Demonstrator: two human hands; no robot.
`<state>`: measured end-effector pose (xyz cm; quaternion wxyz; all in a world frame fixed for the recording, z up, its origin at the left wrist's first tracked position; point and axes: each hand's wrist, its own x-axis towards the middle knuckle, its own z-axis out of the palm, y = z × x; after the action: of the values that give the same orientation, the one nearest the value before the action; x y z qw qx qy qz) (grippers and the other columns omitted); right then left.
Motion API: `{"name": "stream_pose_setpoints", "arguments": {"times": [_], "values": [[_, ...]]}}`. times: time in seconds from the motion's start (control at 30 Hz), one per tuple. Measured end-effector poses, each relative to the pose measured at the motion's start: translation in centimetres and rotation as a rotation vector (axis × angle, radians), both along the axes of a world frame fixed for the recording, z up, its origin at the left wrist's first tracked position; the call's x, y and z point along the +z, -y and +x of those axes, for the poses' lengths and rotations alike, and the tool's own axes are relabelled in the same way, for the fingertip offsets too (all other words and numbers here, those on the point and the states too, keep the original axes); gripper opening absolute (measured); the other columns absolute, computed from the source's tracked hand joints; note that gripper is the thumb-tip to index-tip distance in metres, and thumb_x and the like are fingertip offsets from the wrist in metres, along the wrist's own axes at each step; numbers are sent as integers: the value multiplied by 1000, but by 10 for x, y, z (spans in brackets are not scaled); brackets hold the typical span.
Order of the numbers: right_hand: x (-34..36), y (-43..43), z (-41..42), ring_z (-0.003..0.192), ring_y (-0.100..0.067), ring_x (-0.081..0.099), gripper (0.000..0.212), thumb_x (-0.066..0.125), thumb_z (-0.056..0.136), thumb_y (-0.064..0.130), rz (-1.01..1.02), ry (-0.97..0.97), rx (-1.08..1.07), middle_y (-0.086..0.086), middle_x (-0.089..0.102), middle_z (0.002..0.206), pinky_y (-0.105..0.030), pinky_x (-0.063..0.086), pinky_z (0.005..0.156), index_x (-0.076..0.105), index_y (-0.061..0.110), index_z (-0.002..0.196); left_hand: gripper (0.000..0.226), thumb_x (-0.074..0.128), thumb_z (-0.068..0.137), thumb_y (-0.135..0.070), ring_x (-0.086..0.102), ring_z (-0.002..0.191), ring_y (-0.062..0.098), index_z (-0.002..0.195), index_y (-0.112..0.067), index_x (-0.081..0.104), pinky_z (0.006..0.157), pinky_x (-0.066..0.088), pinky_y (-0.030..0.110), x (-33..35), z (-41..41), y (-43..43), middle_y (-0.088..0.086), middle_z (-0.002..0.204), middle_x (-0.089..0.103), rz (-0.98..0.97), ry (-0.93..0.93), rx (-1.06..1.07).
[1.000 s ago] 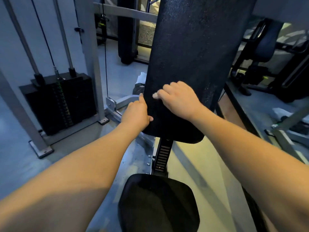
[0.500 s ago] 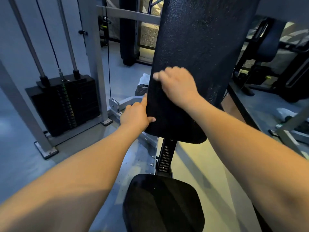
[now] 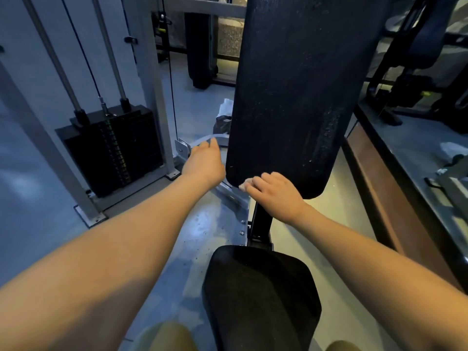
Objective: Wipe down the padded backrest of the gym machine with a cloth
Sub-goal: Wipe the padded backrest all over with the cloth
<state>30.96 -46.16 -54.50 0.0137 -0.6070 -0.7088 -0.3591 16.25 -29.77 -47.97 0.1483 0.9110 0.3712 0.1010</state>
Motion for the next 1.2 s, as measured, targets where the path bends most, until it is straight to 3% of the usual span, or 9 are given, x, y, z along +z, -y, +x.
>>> {"name": "stream_pose_setpoints", "arguments": {"times": [0.13, 0.27, 0.43, 0.5, 0.6, 0.73, 0.87, 1.03, 1.2], "values": [[71, -19, 18, 67, -27, 51, 20, 49, 104, 19, 234, -25, -130, -3, 52, 79, -39, 33, 60, 69, 19, 105, 34, 45, 95, -10, 51, 111, 32, 127, -9, 56, 92, 50, 44, 13, 10, 6, 10, 125, 46, 31, 131, -88], [72, -30, 17, 67, -27, 52, 16, 54, 105, 19, 449, -182, -222, -3, 56, 82, -38, 34, 60, 69, 16, 107, 38, 49, 92, -9, 52, 103, 29, 130, -14, 52, 86, 51, 41, 14, 12, 4, 7, 125, 44, 49, 41, -135], [24, -20, -3, 70, -28, 54, 21, 67, 95, 10, 277, -262, -149, -5, 64, 93, -38, 36, 61, 64, 12, 116, 70, 50, 98, -18, 31, 135, 35, 160, -22, 17, 105, 42, 44, 5, 0, 2, 8, 144, 38, 25, -27, -213], [43, -28, -2, 66, -29, 53, 6, 61, 97, 12, 293, -267, -145, -6, 57, 81, -39, 36, 59, 64, 12, 103, 60, 51, 101, -23, 34, 135, 38, 157, -15, 30, 109, 38, 45, -4, -7, -5, 11, 144, 42, 58, -42, -155], [59, -46, -9, 69, -26, 51, 11, 63, 97, 13, 330, -338, -190, -4, 56, 84, -35, 34, 63, 66, 12, 107, 27, 51, 100, -23, 58, 106, 38, 110, -4, 68, 87, 49, 42, -17, -20, -15, 18, 109, 66, 111, 54, -26], [5, -51, -32, 75, -26, 52, 27, 71, 86, 9, 114, -361, -126, -5, 62, 97, -35, 31, 66, 66, 11, 113, 23, 56, 99, -28, 62, 91, 36, 92, -8, 67, 76, 52, 41, -19, -34, -20, 15, 94, 68, 87, 71, 73], [-40, -9, -25, 68, -24, 56, 37, 89, 58, 9, -218, -186, -99, -3, 60, 82, -34, 39, 58, 71, 14, 90, 16, 55, 97, -25, 62, 95, 33, 98, -14, 66, 81, 53, 42, -22, -39, -18, 11, 102, 68, 53, 139, 33], [48, -21, -9, 68, -25, 46, 13, 63, 99, 16, 231, -129, -67, -3, 49, 78, -39, 34, 59, 69, 21, 109, 28, 50, 96, -20, 62, 107, 31, 120, -14, 64, 92, 53, 42, -7, -30, -10, 9, 121, 65, -2, 203, 10], [135, -74, 15, 73, -29, 51, 16, 56, 104, 20, 577, -275, -214, -9, 57, 86, -43, 46, 60, 69, 16, 113, 29, 48, 96, -18, 60, 109, 29, 119, -12, 64, 90, 52, 40, 20, -20, -3, 8, 122, 64, 22, 215, 6]]}}
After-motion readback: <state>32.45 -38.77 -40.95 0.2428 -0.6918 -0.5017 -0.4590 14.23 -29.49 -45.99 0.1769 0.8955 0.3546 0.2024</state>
